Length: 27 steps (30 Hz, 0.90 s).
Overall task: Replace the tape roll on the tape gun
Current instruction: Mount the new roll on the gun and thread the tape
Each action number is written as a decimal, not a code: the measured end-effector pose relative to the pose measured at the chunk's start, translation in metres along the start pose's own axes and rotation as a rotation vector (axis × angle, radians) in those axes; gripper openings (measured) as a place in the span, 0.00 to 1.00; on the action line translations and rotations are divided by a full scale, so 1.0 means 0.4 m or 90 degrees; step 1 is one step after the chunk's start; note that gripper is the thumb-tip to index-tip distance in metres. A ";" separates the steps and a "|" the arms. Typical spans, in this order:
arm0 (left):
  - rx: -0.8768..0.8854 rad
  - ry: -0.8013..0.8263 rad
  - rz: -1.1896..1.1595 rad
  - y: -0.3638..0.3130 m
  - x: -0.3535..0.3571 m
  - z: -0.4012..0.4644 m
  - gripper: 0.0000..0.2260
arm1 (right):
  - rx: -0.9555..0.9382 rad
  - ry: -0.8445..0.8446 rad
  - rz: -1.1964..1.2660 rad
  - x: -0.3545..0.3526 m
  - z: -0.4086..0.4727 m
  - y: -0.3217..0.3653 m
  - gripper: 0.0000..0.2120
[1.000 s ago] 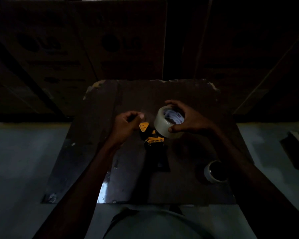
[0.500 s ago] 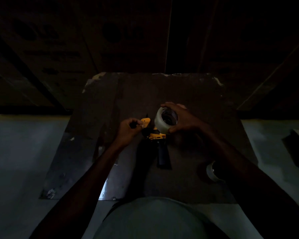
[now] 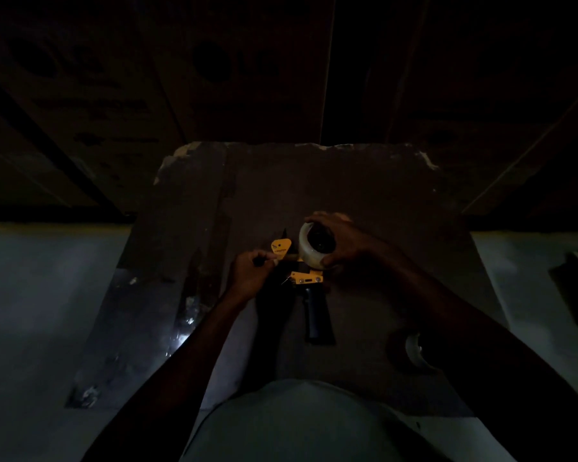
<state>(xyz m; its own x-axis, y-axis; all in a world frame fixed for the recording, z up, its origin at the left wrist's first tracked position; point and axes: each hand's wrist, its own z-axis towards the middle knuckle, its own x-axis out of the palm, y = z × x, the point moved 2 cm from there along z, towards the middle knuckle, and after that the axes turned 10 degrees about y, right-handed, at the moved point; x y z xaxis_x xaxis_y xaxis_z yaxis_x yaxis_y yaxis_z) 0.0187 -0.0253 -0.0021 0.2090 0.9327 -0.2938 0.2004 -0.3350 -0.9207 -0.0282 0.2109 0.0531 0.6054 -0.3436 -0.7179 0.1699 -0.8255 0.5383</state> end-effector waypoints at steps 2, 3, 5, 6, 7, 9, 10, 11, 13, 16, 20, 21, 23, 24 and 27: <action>-0.025 0.000 -0.022 0.011 0.005 -0.001 0.10 | 0.009 0.014 0.003 0.006 0.008 -0.004 0.49; -0.036 0.001 -0.027 0.014 0.007 -0.003 0.10 | 0.009 0.014 0.005 0.010 0.011 -0.008 0.49; -0.053 0.003 -0.034 0.027 0.012 -0.001 0.11 | 0.011 0.007 0.010 0.014 0.012 -0.011 0.50; -0.061 0.007 -0.038 0.035 0.014 0.002 0.10 | 0.012 0.002 0.008 0.013 0.010 -0.009 0.50; -0.067 0.011 -0.034 0.040 0.014 0.005 0.09 | 0.015 -0.001 0.005 0.013 0.010 -0.009 0.49; -0.068 0.016 -0.024 0.045 0.012 0.009 0.06 | 0.017 -0.004 0.003 0.014 0.012 -0.008 0.49; -0.061 0.014 -0.019 0.047 0.012 0.014 0.06 | 0.019 -0.001 0.008 0.014 0.014 -0.009 0.49; -0.056 0.016 -0.014 0.049 0.009 0.019 0.07 | 0.019 0.002 0.016 0.016 0.017 -0.013 0.50; -0.053 0.023 -0.006 0.051 0.006 0.028 0.10 | 0.019 0.008 0.023 0.017 0.019 -0.018 0.50; -0.061 0.029 0.007 0.057 -0.006 0.042 0.09 | 0.015 0.005 0.024 0.016 0.006 -0.006 0.49; -0.042 -0.011 -0.023 0.028 -0.017 0.069 0.05 | 0.016 0.010 0.012 0.012 0.010 0.000 0.52; -0.032 -0.015 -0.032 0.006 -0.015 0.079 0.02 | 0.018 0.019 -0.002 0.015 0.015 -0.005 0.53; -0.023 0.007 -0.040 -0.047 0.000 0.107 0.05 | 0.020 0.021 -0.015 0.015 0.018 -0.006 0.55; -0.018 0.035 -0.034 -0.072 0.012 0.122 0.09 | 0.018 0.014 -0.015 0.014 0.017 -0.004 0.55; 0.012 0.136 0.077 -0.128 0.043 0.152 0.14 | -0.007 0.004 -0.019 0.010 0.024 -0.002 0.54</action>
<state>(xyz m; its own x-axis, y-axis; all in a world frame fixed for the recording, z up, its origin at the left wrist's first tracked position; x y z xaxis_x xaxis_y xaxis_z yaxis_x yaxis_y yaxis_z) -0.0462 0.0162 0.0243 0.4280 0.8361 -0.3433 0.1440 -0.4381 -0.8873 -0.0332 0.2059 0.0455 0.6055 -0.3161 -0.7304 0.1956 -0.8305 0.5216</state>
